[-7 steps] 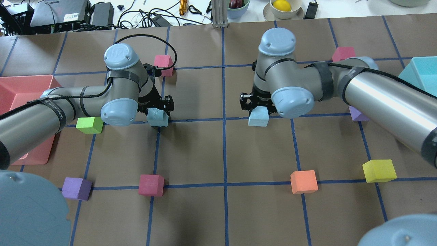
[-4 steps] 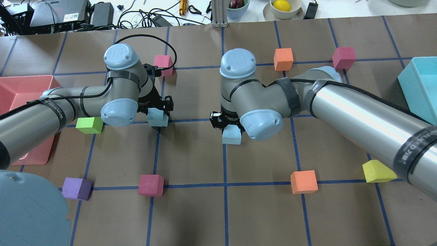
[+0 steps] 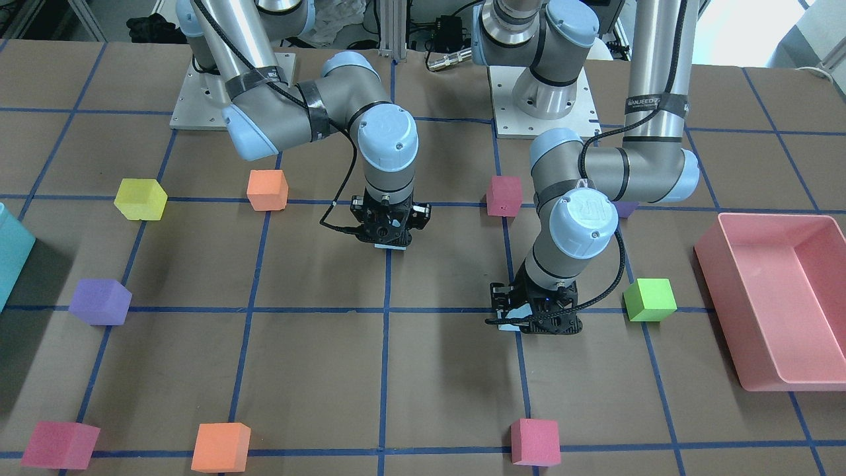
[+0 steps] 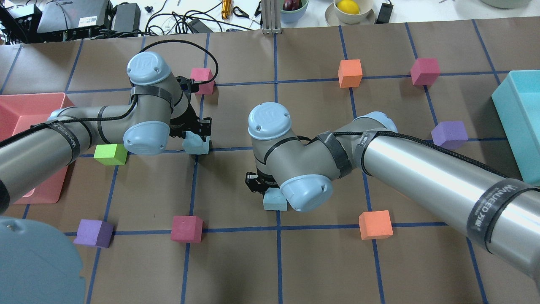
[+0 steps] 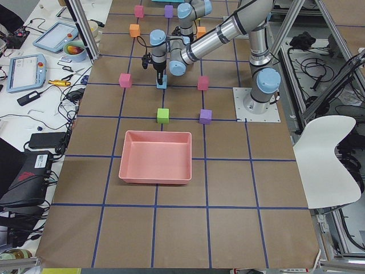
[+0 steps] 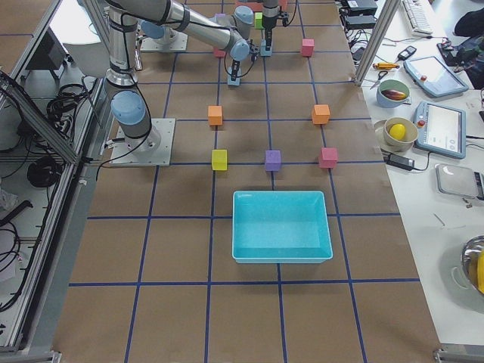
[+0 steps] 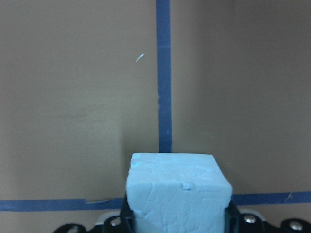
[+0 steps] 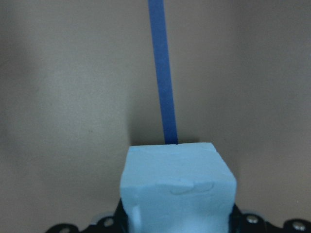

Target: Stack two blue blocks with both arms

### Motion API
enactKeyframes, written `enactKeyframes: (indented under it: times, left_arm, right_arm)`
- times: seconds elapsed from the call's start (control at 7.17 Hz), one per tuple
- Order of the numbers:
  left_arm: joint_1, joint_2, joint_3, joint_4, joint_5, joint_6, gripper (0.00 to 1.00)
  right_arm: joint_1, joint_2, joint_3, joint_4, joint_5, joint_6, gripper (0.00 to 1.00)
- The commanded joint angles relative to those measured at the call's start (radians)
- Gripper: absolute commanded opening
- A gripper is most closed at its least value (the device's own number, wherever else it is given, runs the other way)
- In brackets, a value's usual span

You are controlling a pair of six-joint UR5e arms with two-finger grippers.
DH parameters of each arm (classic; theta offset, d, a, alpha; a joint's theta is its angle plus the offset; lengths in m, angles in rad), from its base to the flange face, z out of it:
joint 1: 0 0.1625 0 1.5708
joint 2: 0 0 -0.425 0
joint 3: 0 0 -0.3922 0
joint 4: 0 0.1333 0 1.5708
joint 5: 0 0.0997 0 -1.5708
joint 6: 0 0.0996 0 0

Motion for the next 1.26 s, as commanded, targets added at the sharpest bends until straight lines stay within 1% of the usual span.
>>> enactKeyframes:
  times: [0.0,0.14,0.42,0.56,0.7,0.84,0.98,1.12]
  left_arm:
    - [-0.006,0.037,-0.001,-0.013,0.001,-0.001,0.25]
    - [-0.009,0.076,-0.001,-0.043,0.001,-0.007,0.25]
    - [-0.009,0.154,-0.001,-0.141,-0.001,-0.018,0.25]
    - [-0.012,0.186,-0.001,-0.178,-0.011,-0.038,0.25]
    - [-0.041,0.223,-0.001,-0.216,-0.015,-0.080,0.25]
    - [-0.122,0.243,0.000,-0.238,-0.001,-0.163,0.25]
    - [-0.209,0.246,0.006,-0.234,0.001,-0.256,0.25]
    - [-0.277,0.252,0.006,-0.232,-0.002,-0.357,0.25]
  right_arm:
    - [0.005,-0.002,0.004,-0.001,-0.003,0.003,1.00]
    - [0.005,-0.003,0.003,0.003,0.006,0.002,1.00]
    - [-0.024,-0.047,-0.007,0.034,0.004,-0.013,1.00]
    - [-0.054,-0.077,-0.023,0.077,0.004,-0.021,1.00]
    - [-0.126,-0.135,-0.067,0.159,0.001,-0.061,1.00]
    - [-0.210,-0.185,-0.115,0.271,-0.006,-0.110,1.00]
    - [-0.283,-0.207,-0.147,0.317,-0.017,-0.224,1.00]
    - [-0.361,-0.224,-0.163,0.319,-0.022,-0.307,1.00]
